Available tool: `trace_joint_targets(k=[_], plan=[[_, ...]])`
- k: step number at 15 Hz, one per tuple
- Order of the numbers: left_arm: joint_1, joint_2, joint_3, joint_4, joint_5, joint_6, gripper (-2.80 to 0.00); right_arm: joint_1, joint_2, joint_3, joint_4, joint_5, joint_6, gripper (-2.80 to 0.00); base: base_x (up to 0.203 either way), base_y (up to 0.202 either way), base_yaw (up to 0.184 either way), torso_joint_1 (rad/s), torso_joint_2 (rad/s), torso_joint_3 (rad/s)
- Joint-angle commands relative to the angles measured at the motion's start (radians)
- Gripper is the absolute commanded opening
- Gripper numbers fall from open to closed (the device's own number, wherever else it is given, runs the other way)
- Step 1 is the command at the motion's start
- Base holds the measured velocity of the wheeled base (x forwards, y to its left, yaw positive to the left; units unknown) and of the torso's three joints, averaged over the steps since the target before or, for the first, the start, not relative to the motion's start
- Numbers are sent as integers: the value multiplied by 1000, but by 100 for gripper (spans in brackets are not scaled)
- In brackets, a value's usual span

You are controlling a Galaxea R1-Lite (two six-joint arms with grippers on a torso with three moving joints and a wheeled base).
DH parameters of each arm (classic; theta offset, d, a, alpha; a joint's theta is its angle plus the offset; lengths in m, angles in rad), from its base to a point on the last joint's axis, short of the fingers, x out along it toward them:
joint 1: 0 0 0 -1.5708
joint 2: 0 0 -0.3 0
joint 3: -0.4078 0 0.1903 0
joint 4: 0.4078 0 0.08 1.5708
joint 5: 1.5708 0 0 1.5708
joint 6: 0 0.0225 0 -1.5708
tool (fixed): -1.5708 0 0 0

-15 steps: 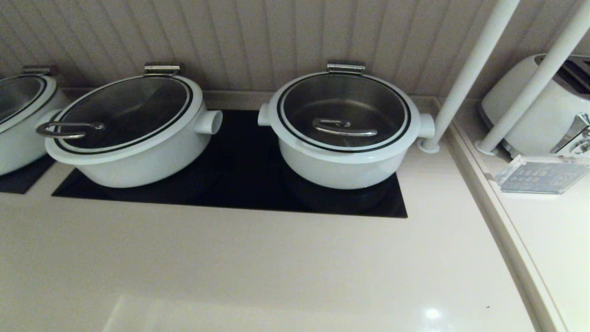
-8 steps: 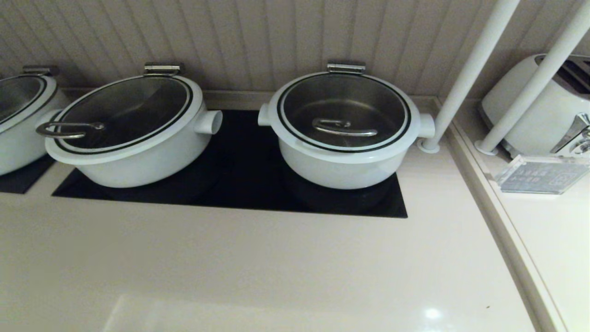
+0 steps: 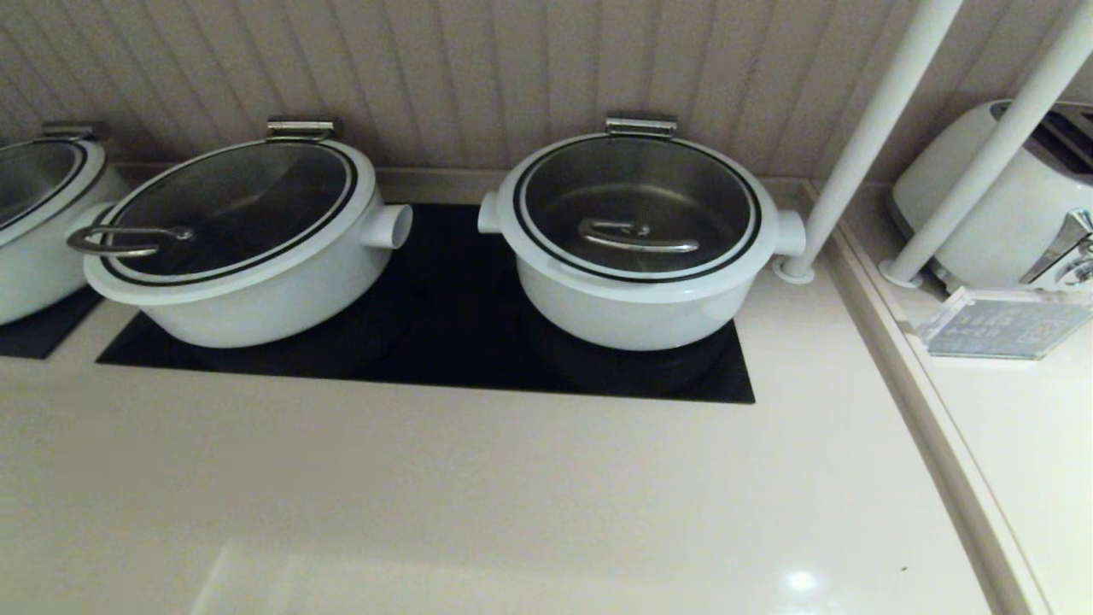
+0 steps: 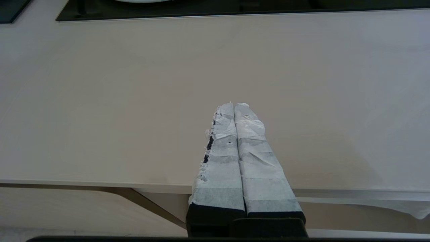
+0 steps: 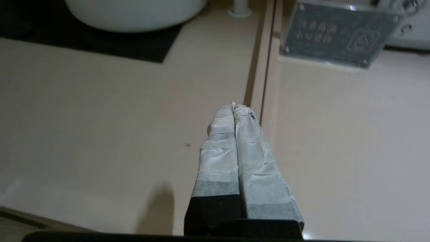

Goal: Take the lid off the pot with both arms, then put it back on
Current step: Open the food pot lid a small opening with the right arm

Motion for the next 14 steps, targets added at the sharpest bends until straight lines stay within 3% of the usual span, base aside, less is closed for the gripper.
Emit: trace_joint_targets(k=[1,4,9,11,14], plan=[[0,0,0,1,0,4,-280,2,163,-99,-14,55,-2,-280,0,0,0,0,0,0],[0,0,0,1,-2,42,-280,1,346,-201,-78,232,-15,-280,0,0,0,0,0,0],[0,1,0,1,-2,45,-280,3,658,-251,-276,529,-119,-280,0,0,0,0,0,0],[0,0,0,1,-2,45,-280,26,778,-254,-369,580,-132,-280,0,0,0,0,0,0],[0,0,0,1,-2,44,-280,142,967,-267,-534,598,-135,-280,0,0,0,0,0,0]])
